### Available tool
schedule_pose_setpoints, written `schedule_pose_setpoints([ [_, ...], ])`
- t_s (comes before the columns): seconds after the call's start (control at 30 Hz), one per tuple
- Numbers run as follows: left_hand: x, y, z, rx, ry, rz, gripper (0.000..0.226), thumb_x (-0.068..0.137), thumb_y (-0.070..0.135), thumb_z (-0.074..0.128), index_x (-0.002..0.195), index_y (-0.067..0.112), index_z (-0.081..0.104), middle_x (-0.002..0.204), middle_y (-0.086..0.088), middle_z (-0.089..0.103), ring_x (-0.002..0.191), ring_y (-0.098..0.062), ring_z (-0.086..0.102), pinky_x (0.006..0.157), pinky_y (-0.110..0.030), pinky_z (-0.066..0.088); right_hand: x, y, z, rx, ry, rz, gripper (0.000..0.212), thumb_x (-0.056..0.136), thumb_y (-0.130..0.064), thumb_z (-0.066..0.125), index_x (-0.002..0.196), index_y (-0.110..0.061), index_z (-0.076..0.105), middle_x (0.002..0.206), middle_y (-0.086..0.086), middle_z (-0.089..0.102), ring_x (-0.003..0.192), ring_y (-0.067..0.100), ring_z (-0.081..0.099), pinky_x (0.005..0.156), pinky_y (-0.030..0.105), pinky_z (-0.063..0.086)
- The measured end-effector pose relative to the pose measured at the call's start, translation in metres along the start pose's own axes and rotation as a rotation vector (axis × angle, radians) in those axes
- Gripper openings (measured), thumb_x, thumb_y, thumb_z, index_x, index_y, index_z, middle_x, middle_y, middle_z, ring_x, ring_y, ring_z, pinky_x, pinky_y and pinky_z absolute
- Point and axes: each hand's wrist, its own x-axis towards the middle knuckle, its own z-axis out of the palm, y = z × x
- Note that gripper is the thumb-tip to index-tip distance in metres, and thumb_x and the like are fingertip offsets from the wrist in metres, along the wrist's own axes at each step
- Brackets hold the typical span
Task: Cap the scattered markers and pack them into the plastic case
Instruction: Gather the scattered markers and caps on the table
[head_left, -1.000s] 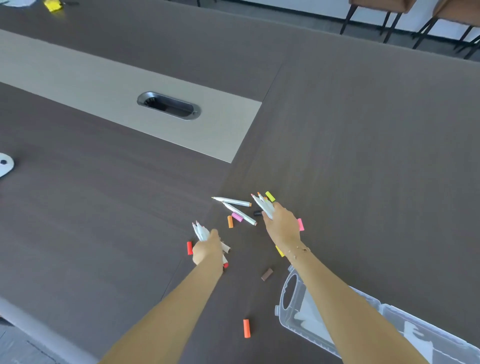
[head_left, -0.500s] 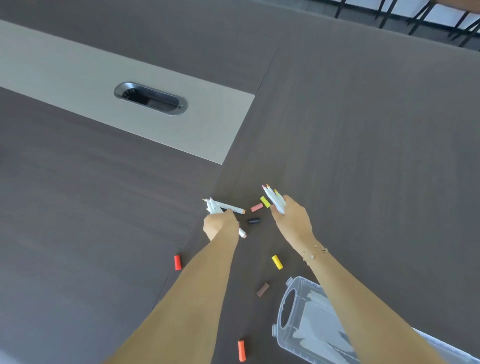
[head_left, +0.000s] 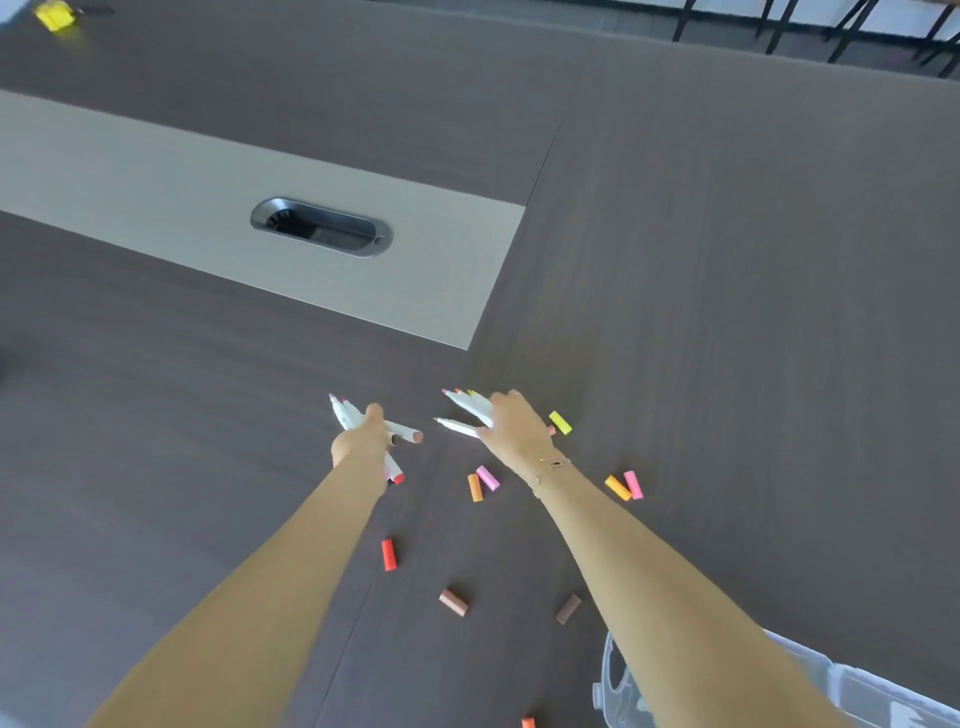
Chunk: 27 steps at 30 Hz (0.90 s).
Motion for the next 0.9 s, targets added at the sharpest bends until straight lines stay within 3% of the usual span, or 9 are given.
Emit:
schedule_pose_setpoints([
  [0.1, 0.013, -0.005, -0.017, 0.232, 0.081, 0.121, 0.027, 0.087, 0.031, 0.048, 0.083, 0.005, 0.051, 0.065, -0.006, 0.047, 0.059, -0.024, 0.046, 0.065, -0.029, 0.038, 0.007, -0.015, 0.018, -0.099, -0.013, -0.018, 0.023, 0.089, -0.005, 0.051, 0.111, -0.002, 0.051, 0.115, 0.014, 0.051, 0.100, 0.029, 0.056, 0.077, 0.035, 0.045],
  [0.2, 0.021, -0.013, -0.019, 0.361, 0.116, 0.295, 0.021, 0.088, 0.026, 0.049, 0.091, 0.006, 0.047, 0.073, -0.009, 0.054, 0.062, -0.024, 0.050, 0.057, -0.029, 0.035, 0.008, -0.022, 0.027, -0.228, 0.001, -0.013, 0.029, 0.086, -0.006, 0.056, 0.114, -0.003, 0.049, 0.117, 0.012, 0.052, 0.105, 0.026, 0.056, 0.078, 0.032, 0.047],
  [0.3, 0.024, -0.019, -0.013, 0.497, 0.118, 0.494, 0.021, 0.085, 0.024, 0.051, 0.091, 0.004, 0.047, 0.092, -0.014, 0.057, 0.071, -0.031, 0.053, 0.056, -0.032, 0.040, 0.003, -0.022, 0.025, -0.292, 0.038, -0.029, 0.029, 0.085, -0.018, 0.060, 0.108, -0.006, 0.049, 0.108, 0.009, 0.057, 0.098, 0.025, 0.059, 0.068, 0.029, 0.041],
  [0.4, 0.021, -0.021, -0.001, 0.561, 0.021, 0.639, 0.017, 0.082, 0.019, 0.051, 0.094, 0.007, 0.047, 0.079, -0.013, 0.064, 0.069, -0.034, 0.060, 0.054, -0.035, 0.046, -0.008, -0.016, 0.013, -0.195, 0.147, -0.041, 0.020, 0.086, -0.024, 0.056, 0.093, -0.012, 0.041, 0.085, 0.005, 0.053, 0.077, 0.024, 0.052, 0.060, 0.028, 0.034],
  [0.5, 0.012, -0.018, 0.010, 0.623, -0.015, 0.801, 0.015, 0.084, 0.016, 0.051, 0.098, 0.017, 0.045, 0.067, -0.008, 0.057, 0.056, -0.031, 0.054, 0.049, -0.033, 0.046, -0.027, 0.001, -0.002, 0.180, 0.254, -0.030, 0.019, 0.085, -0.018, 0.056, 0.089, -0.014, 0.038, 0.074, 0.000, 0.049, 0.065, 0.019, 0.044, 0.052, 0.026, 0.031],
  [0.6, 0.006, -0.017, 0.016, 0.507, -0.140, 1.027, 0.013, 0.087, 0.019, 0.059, 0.098, 0.016, 0.054, 0.074, 0.000, 0.058, 0.066, -0.021, 0.055, 0.062, -0.032, 0.046, -0.058, 0.028, -0.011, 0.568, 0.406, 0.057, 0.017, 0.085, -0.011, 0.059, 0.088, -0.020, 0.045, 0.066, -0.006, 0.049, 0.054, 0.010, 0.042, 0.048, 0.016, 0.031],
  [0.7, 0.001, -0.021, 0.025, 0.236, -0.222, 0.958, 0.012, 0.084, 0.024, 0.066, 0.080, 0.024, 0.054, 0.069, 0.017, 0.056, 0.066, -0.002, 0.052, 0.062, -0.015, 0.041, -0.081, 0.060, -0.010, 0.747, 0.643, 0.230, 0.021, 0.088, -0.014, 0.061, 0.080, -0.027, 0.045, 0.061, -0.006, 0.049, 0.050, 0.009, 0.041, 0.052, 0.018, 0.036],
  [0.8, 0.006, -0.024, 0.044, 0.079, -0.126, 0.905, 0.032, 0.085, 0.016, 0.066, 0.067, 0.030, 0.044, 0.061, 0.017, 0.048, 0.059, -0.001, 0.045, 0.055, -0.008, 0.036, -0.087, 0.085, -0.005, 0.881, 0.834, 0.373, 0.022, 0.088, -0.017, 0.062, 0.077, -0.024, 0.045, 0.066, -0.003, 0.056, 0.060, 0.018, 0.053, 0.056, 0.018, 0.044],
  [0.9, 0.012, -0.024, 0.066, -0.004, 0.008, 0.923, 0.041, 0.083, 0.013, 0.068, 0.064, 0.030, 0.036, 0.062, 0.011, 0.039, 0.056, -0.006, 0.040, 0.053, -0.009, 0.034, -0.085, 0.091, 0.004, 0.909, 0.855, 0.379, 0.028, 0.086, -0.009, 0.063, 0.071, -0.023, 0.043, 0.063, -0.005, 0.052, 0.057, 0.011, 0.049, 0.054, 0.013, 0.043],
])
